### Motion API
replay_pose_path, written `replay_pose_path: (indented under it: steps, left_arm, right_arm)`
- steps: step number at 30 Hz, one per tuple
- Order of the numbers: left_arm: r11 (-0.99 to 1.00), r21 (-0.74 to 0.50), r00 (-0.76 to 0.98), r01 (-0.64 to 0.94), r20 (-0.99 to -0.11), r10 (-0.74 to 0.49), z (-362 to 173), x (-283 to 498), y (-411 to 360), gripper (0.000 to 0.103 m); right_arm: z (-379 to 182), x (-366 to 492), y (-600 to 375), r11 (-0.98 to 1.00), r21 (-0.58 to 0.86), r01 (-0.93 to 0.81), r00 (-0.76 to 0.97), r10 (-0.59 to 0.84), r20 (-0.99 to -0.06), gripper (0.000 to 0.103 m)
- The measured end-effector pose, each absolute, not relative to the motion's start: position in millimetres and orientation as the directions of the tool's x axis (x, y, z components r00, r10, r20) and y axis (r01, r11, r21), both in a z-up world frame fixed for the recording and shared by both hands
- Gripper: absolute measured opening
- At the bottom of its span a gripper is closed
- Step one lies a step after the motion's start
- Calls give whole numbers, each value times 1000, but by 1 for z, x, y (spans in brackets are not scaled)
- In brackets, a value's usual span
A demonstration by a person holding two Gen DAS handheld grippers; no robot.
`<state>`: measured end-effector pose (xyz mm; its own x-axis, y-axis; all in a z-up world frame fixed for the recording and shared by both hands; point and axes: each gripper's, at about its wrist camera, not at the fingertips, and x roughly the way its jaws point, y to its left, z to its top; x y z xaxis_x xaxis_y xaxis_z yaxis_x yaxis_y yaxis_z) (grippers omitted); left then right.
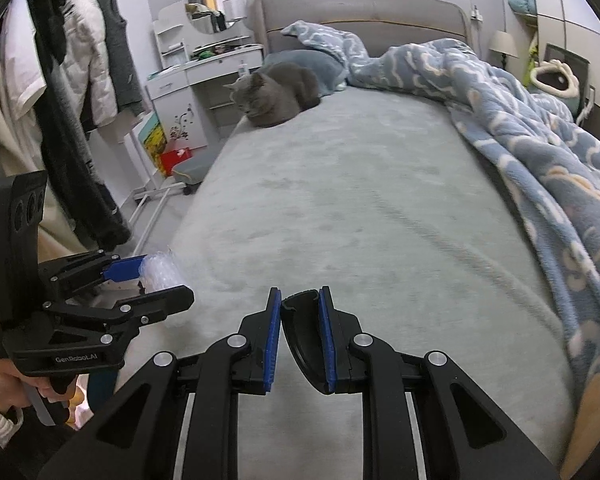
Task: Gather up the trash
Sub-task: 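Carry the plastic bag with the left tool over the teal bin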
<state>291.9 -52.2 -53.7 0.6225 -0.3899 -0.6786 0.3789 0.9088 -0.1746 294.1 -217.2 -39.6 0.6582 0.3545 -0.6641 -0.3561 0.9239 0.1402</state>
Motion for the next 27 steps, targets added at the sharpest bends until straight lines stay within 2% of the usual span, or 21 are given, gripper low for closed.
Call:
replay_pose_path:
  steps: [9, 19, 27]
  left_arm:
    - [942, -195, 615, 273, -718, -327, -59, 267, 10, 61]
    - [975, -148, 588, 165, -779, -218, -76, 247, 65, 61]
    - [983, -159, 533, 95, -826, -185, -94, 237, 103, 61]
  right_arm:
    - [-38, 274, -163, 901, 150, -406, 634, 396, -664, 19]
    - [-44, 257, -102, 869, 153, -471, 588, 439, -680, 19]
    - [-50, 251, -61, 842, 161, -515, 548, 469, -692, 19]
